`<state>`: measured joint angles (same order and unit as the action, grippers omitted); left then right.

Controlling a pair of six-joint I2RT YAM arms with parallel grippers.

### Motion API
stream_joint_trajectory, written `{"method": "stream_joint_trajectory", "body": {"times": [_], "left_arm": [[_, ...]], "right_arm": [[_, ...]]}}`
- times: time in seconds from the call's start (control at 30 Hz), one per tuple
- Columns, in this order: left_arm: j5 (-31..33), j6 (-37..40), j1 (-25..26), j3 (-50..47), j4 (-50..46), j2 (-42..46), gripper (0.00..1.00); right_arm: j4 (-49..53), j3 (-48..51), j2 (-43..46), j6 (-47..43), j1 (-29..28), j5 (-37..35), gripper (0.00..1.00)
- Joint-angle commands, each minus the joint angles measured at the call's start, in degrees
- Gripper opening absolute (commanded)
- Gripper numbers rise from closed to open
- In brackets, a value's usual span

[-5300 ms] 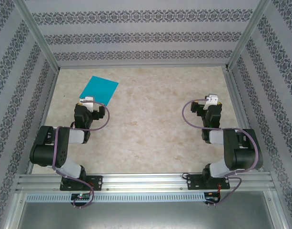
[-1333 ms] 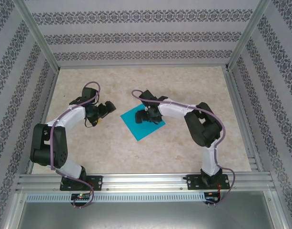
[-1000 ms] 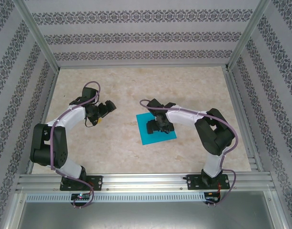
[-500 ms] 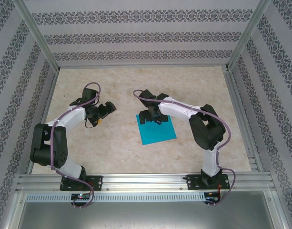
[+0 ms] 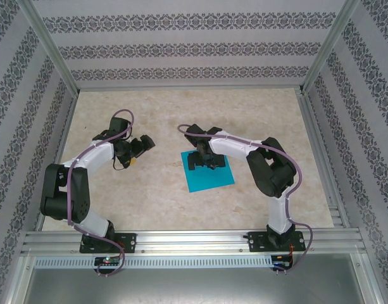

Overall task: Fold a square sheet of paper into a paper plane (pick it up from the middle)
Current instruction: Fold the square sheet of paper in half at the center of the table.

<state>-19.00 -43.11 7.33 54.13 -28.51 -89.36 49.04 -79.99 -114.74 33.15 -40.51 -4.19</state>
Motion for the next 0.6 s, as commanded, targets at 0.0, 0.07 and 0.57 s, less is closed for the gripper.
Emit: {"method": "stream_joint_trajectory", "body": {"times": [0.0, 0.07, 0.57], "left_arm": [[-0.53, 0.84, -0.44, 0.69, 0.91, -0.67, 1.0], [-0.52, 0.66, -0.41, 0.56, 0.91, -0.67, 1.0], [-0.8, 0.41, -0.39, 0.69, 0.48, -0.61, 1.0]], "right_arm": [[-0.51, 1.13, -1.35, 0.78, -0.4, 1.2, 0.98], [-0.7, 1.59, -1.94, 0.78, -0.42, 1.25, 0.96], [-3.41, 4.84, -4.02, 1.48, 0.19, 2.37, 0.88]]}}
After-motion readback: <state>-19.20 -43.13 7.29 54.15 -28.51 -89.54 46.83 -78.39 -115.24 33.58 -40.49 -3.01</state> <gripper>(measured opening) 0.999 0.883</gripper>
